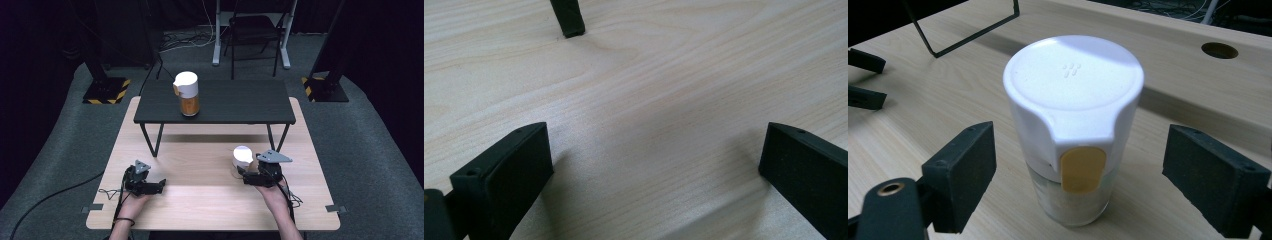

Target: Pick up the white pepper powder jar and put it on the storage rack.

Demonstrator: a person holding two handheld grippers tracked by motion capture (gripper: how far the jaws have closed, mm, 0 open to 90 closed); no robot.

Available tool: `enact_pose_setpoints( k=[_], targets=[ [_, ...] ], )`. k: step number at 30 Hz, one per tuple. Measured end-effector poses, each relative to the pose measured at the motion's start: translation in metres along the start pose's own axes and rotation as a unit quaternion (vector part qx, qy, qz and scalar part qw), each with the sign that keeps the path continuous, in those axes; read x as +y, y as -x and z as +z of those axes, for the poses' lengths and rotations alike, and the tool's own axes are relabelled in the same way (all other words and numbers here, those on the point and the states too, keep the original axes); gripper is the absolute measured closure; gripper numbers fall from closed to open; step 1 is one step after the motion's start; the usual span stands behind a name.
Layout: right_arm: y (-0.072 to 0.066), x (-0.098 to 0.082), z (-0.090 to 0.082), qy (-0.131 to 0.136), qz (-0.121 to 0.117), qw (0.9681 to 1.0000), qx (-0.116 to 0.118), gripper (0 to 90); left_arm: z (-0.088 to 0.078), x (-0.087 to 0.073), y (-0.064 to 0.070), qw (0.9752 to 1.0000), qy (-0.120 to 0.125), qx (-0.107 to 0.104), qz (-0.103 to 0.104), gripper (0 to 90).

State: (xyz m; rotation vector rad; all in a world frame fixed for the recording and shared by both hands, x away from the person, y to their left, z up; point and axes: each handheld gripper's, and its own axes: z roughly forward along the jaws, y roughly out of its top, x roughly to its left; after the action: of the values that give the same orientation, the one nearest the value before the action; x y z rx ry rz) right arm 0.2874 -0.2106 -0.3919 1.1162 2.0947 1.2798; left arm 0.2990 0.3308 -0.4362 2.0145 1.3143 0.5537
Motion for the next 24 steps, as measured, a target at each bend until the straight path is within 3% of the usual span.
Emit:
enact_pose_setpoints(
  k=[11,24],
  targets=[
    [0.003,0.005,0.015,-0.005,0.002,0.9999,0.013,17.3,0.0,0.0,0.0,1.0,0.0,-0.001,0.001,0.0],
    [0.0,0.011,0.034,-0.016,0.006,0.9998,0.009,23.6,0.0,0.0,0.0,1.0,0.0,-0.001,0.001,0.0]
  ],
)
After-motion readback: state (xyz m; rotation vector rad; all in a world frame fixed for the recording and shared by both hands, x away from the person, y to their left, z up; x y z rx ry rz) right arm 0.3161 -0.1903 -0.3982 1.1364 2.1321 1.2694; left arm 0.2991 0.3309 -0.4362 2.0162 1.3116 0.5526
